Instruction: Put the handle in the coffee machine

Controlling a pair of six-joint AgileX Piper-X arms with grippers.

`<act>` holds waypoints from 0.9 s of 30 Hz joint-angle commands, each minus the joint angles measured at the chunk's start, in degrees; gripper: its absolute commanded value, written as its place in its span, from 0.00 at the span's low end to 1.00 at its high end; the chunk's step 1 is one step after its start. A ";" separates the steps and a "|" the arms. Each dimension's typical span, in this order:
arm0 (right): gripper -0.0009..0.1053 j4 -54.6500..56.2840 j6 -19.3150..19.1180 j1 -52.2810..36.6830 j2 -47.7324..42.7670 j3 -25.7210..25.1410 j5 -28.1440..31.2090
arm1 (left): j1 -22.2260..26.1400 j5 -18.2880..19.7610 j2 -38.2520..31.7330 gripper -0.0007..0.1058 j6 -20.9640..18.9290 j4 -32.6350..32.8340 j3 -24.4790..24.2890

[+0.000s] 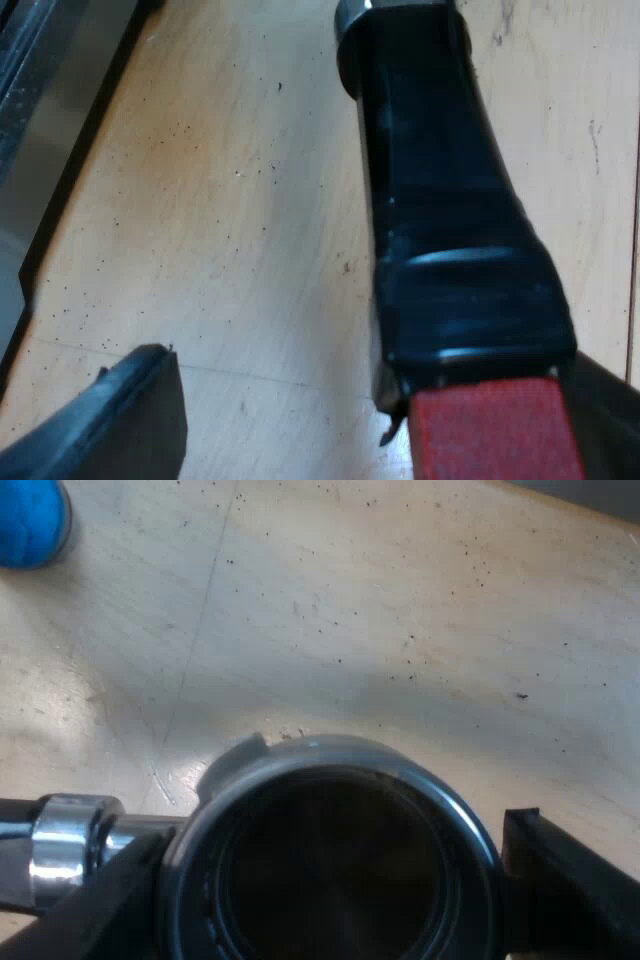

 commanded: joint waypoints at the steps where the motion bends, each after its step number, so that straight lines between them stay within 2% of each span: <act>1: 0.01 -0.80 0.33 0.04 -0.95 -0.34 -1.04 | -0.16 -0.66 -0.03 0.65 -0.06 0.27 0.01; 5: 0.01 -0.80 0.33 0.04 -0.95 -0.34 -1.04 | -0.16 -0.63 -0.03 0.60 -0.06 1.82 0.01; 9: 0.01 -0.80 0.33 0.04 -0.95 -0.34 -1.04 | -0.16 -0.63 -0.03 0.50 -0.06 1.71 0.01; 14: 0.01 -0.80 0.33 0.04 -0.95 -0.34 -1.04 | -0.16 -0.06 -0.03 0.49 0.04 1.84 0.01; 17: 0.01 -0.80 0.33 0.04 -0.95 -0.34 -1.04 | -0.16 -0.06 -0.03 0.32 0.04 2.22 0.01; 19: 0.01 -0.80 0.33 0.04 -0.95 -0.34 -1.04 | -0.16 -0.06 -0.03 0.09 0.04 2.34 0.01; 21: 0.01 -0.80 0.33 0.04 -0.95 -0.34 -1.49 | -0.16 -0.06 -0.03 0.01 -0.07 2.34 0.01; 24: 0.01 -0.80 0.33 0.04 -0.95 -0.34 -1.49 | -0.16 -0.06 -0.03 0.01 -0.07 2.86 0.01; 26: 0.07 -0.80 0.33 0.04 -0.95 -0.34 -1.49 | -0.16 -0.06 -0.03 0.01 -0.07 3.65 0.01; 27: 0.14 -0.80 0.33 0.04 -0.95 -0.34 -1.49 | -0.16 0.08 -0.03 0.01 -0.07 3.84 0.01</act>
